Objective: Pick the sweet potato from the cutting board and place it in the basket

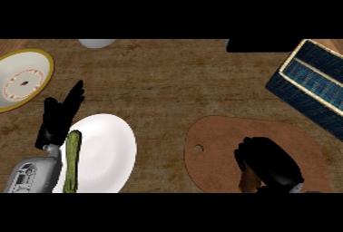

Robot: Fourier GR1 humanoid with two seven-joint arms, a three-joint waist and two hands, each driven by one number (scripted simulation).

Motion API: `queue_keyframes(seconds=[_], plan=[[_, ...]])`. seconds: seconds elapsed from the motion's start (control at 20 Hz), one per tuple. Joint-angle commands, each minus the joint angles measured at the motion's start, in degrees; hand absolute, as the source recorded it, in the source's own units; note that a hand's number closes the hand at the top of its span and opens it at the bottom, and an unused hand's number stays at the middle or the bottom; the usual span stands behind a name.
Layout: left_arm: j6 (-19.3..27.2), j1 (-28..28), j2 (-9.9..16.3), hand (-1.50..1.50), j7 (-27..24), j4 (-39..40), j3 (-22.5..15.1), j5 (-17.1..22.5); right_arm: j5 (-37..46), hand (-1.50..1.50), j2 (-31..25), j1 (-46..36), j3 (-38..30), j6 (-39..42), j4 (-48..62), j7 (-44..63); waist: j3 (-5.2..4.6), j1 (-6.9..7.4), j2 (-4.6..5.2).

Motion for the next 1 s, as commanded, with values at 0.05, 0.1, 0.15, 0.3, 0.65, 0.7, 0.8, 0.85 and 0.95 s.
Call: queue_keyframes(seconds=[0.05,0.1,0.15,0.3,0.65,0.7,0.8,0.85,0.95], plan=[[0.1,-0.4,0.5,0.0,2.7,-2.1,0.3,-0.1,1.5,1.5,-11.7,5.7,2.2,-4.5,-8.2,-13.8,0.08,-0.4,-0.11],[0.1,0.1,-0.6,0.0,4.0,-3.2,-0.7,0.0,0.3,1.5,-12.1,4.6,0.2,-5.0,-8.8,-15.4,0.08,-0.04,-0.01],[0.7,0.3,-0.4,0.0,1.2,-0.8,0.1,-0.4,0.1,1.5,-14.5,6.2,-1.8,-7.9,-9.3,-18.5,0.06,-0.3,0.1],[0.1,-0.6,0.0,0.0,0.0,0.7,1.1,0.0,-1.2,1.5,-15.2,9.5,-3.8,-9.5,-16.0,-20.3,0.02,-0.52,0.11],[0.6,2.3,-0.8,0.0,0.8,-2.2,-0.5,-1.0,-30.5,1.5,-11.0,15.2,-18.1,4.5,-28.4,-17.2,-0.02,-0.96,-0.09],[-0.1,1.4,1.2,0.0,2.0,-3.0,1.4,0.0,-34.2,1.5,-11.0,16.8,-21.3,4.0,-29.3,-18.6,0.02,-1.28,-0.19],[1.3,1.1,-0.9,0.0,0.9,-0.9,0.0,-1.3,-42.4,1.5,-6.7,17.4,-22.5,6.1,-31.4,-14.4,-0.07,-1.86,0.05],[1.7,1.3,-1.0,0.0,0.7,-1.3,-0.1,-1.6,-47.4,1.5,-7.7,17.5,-27.0,7.5,-32.5,-13.9,-0.09,-2.14,0.0],[0.4,0.8,0.5,0.0,0.9,-1.4,1.4,-0.2,-55.5,1.5,-7.5,15.8,-32.6,8.9,-34.7,-10.0,-0.17,-1.54,0.04]])
